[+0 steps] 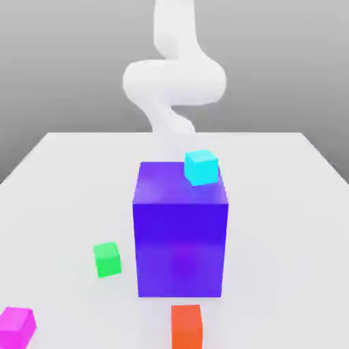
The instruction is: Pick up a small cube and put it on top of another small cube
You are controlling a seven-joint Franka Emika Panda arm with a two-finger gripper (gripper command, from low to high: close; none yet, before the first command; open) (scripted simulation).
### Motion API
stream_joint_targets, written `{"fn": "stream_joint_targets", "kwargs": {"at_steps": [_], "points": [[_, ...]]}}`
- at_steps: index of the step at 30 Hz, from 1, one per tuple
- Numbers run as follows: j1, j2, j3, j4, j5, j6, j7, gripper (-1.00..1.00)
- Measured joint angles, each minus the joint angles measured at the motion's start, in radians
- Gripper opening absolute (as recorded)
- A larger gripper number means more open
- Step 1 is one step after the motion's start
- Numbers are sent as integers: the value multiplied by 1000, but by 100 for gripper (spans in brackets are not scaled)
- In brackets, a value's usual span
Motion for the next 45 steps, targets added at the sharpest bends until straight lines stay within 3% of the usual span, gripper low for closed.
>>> {"fn": "stream_joint_targets", "kwargs": {"at_steps": [3, 5, 9, 15, 19, 25, 34, 45], "points": [[0, 0, 0, 0, 0, 0, 0, 0], [52, 136, -72, 15, 74, -37, -67, 0], [52, 136, -72, 15, 74, -37, -67, 0], [131, 485, -225, 49, 279, -118, -254, 0], [134, 601, -252, 67, 340, -147, -313, 0], [93, 925, -275, 120, 460, -206, -442, 0], [48, 1144, -290, 140, 464, -176, -496, 0], [-10, 1258, -359, 121, 421, 5, -573, 0]]}}
